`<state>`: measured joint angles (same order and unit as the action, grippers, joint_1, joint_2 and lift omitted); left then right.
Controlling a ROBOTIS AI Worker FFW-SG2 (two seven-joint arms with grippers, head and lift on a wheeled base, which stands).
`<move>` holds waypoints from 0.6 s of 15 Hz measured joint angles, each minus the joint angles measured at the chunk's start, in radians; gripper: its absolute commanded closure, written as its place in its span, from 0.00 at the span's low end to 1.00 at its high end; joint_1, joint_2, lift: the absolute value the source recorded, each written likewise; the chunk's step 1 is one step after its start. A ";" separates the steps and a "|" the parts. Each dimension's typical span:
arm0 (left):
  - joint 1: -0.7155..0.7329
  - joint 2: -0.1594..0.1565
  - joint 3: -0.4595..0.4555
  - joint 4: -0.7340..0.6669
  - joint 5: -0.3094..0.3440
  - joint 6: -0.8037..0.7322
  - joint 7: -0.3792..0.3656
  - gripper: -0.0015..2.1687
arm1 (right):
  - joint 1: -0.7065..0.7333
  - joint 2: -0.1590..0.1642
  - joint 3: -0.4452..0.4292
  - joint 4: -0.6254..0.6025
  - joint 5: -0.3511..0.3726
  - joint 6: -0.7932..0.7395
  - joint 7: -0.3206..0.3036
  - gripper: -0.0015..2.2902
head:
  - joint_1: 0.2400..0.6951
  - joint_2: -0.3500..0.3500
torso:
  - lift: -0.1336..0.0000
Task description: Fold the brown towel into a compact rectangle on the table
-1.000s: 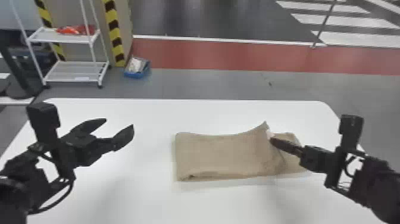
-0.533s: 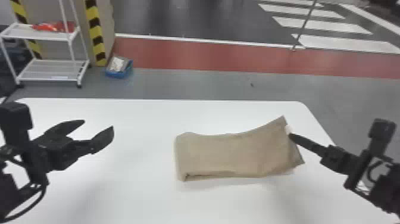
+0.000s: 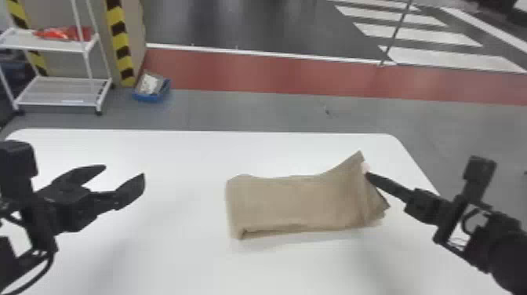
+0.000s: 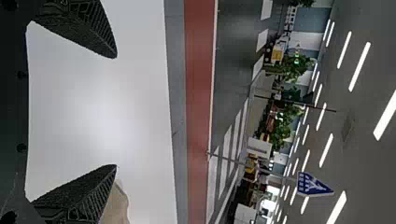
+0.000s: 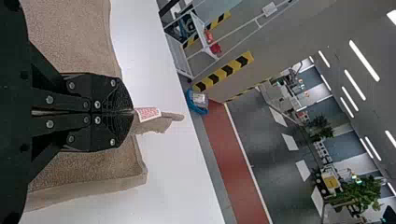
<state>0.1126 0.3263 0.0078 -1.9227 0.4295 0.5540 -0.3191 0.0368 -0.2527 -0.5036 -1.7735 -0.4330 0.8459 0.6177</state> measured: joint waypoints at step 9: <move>-0.001 -0.007 -0.015 -0.001 -0.020 0.005 0.001 0.03 | -0.082 -0.053 -0.013 0.223 0.048 -0.150 0.065 0.50 | 1.00 0.14 | 0.07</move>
<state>0.1121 0.3190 -0.0071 -1.9237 0.4098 0.5590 -0.3176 -0.0451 -0.3057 -0.5169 -1.5505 -0.3854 0.6963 0.6829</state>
